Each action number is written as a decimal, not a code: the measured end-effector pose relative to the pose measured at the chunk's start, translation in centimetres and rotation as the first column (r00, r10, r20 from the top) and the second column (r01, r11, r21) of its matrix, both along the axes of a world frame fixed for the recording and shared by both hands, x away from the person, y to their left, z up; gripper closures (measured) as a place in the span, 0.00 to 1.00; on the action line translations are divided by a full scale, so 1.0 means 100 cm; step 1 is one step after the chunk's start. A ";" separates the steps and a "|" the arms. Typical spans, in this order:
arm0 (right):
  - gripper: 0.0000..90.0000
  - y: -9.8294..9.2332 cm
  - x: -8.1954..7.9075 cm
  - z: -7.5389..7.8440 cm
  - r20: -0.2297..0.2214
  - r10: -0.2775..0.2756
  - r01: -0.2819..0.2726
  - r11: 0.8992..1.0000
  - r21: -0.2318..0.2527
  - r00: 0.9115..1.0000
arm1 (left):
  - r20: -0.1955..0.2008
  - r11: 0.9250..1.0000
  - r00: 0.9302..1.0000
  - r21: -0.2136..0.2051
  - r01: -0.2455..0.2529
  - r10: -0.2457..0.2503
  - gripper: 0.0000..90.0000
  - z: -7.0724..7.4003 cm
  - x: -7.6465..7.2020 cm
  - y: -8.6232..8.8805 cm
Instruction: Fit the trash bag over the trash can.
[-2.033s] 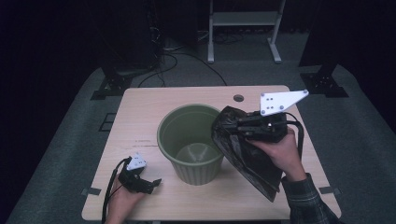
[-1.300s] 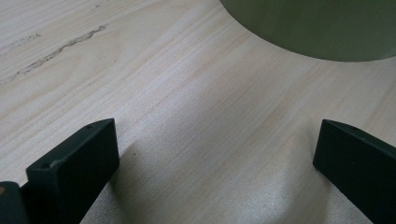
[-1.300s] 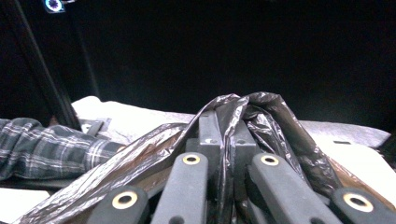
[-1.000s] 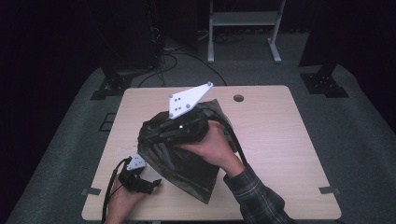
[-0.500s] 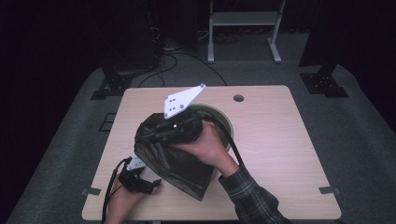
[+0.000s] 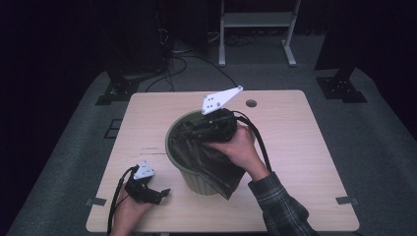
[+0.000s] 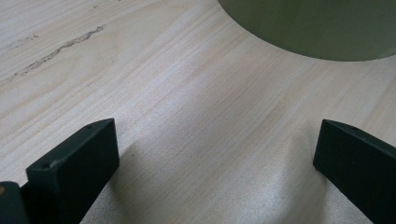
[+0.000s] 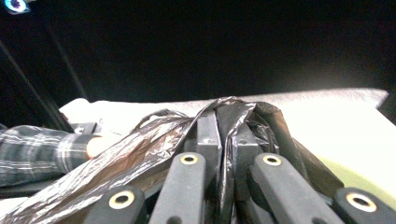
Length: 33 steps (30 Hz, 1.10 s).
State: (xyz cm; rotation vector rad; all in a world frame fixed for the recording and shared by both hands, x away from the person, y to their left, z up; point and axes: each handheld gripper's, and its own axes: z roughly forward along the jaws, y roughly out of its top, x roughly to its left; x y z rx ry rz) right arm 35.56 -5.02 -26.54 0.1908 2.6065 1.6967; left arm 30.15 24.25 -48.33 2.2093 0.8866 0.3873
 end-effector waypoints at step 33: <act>0.51 -0.079 0.024 -0.023 -0.048 -0.267 0.260 0.959 -0.114 0.963 | 0.001 1.000 1.000 0.002 -0.001 0.001 0.00 0.000 0.000 0.000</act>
